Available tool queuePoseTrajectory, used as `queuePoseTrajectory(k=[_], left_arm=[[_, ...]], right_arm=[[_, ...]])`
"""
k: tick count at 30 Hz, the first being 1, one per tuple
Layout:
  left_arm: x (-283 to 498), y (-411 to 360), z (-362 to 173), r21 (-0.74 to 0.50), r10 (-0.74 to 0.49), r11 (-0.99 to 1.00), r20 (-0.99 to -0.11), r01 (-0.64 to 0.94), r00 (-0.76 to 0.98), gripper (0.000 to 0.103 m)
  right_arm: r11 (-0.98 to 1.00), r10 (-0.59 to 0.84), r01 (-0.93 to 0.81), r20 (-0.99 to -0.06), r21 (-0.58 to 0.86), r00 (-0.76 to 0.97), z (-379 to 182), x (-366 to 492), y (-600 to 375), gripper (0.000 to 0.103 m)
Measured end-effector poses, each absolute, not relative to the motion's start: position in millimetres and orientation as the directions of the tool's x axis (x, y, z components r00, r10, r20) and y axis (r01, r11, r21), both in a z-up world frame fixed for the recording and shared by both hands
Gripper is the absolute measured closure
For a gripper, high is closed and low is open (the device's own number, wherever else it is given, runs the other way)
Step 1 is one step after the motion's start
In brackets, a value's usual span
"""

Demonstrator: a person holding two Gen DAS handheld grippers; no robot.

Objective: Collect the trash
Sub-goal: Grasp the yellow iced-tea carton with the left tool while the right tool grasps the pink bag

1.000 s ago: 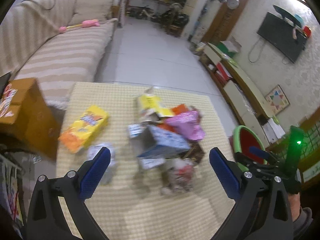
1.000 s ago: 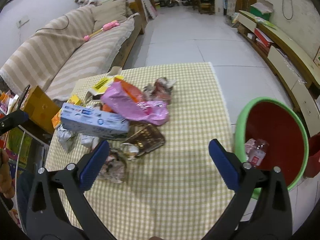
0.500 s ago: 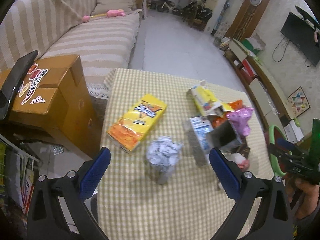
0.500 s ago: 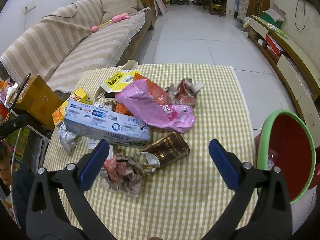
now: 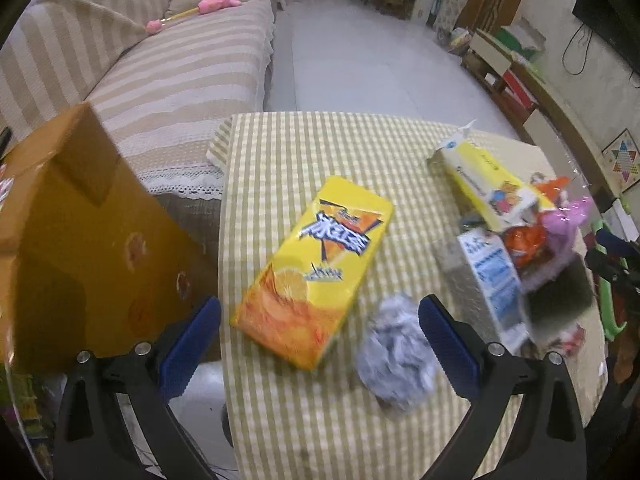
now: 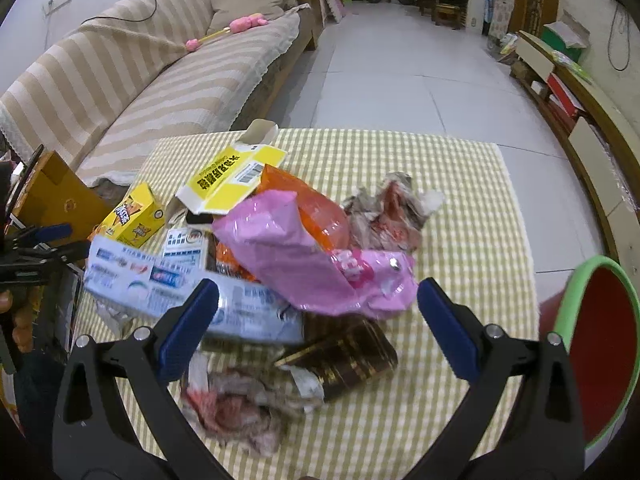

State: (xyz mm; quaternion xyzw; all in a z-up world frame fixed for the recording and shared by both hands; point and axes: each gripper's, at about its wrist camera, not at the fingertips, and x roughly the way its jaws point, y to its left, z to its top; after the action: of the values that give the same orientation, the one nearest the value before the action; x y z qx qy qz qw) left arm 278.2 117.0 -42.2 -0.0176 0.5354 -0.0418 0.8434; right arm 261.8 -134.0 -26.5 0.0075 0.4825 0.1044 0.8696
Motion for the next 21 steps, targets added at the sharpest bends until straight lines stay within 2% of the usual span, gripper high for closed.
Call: queuePoseTrajectory(k=[3, 6, 13, 16, 18, 21], left_arm=[[290, 117, -51, -0.070, -0.088, 0.996, -0.909, 0.060, 0.407, 0.008], [301, 115, -61, -0.063, -0.087, 0.995, -0.917, 0.075, 0.388, 0.008], [320, 114, -79, -0.053, -0.082, 0.994, -0.933, 0.094, 0.349, 0.010], [321, 109, -84, -0.047, -0.087, 0.991, -0.940, 0.125, 0.331, 0.020], [320, 105, -87, -0.021, -0.069, 0.988, -0.944, 0.150, 0.322, 0.029], [318, 101, -87, 0.004, -0.052, 0.986, -0.943, 0.165, 0.328, 0.031]], right_arm=[[0.975, 0.197, -0.188, -0.842, 0.116, 0.503, -33, 271, -129, 0.006], [0.972, 0.212, -0.199, -0.844, 0.129, 0.492, -38, 278, -128, 0.011], [0.964, 0.232, -0.227, -0.854, 0.138, 0.465, -48, 287, -127, 0.030], [0.962, 0.231, -0.239, -0.862, 0.133, 0.452, -52, 289, -126, 0.047], [0.960, 0.236, -0.245, -0.862, 0.135, 0.449, -53, 289, -124, 0.051], [0.960, 0.233, -0.250, -0.860, 0.128, 0.454, -51, 287, -123, 0.054]])
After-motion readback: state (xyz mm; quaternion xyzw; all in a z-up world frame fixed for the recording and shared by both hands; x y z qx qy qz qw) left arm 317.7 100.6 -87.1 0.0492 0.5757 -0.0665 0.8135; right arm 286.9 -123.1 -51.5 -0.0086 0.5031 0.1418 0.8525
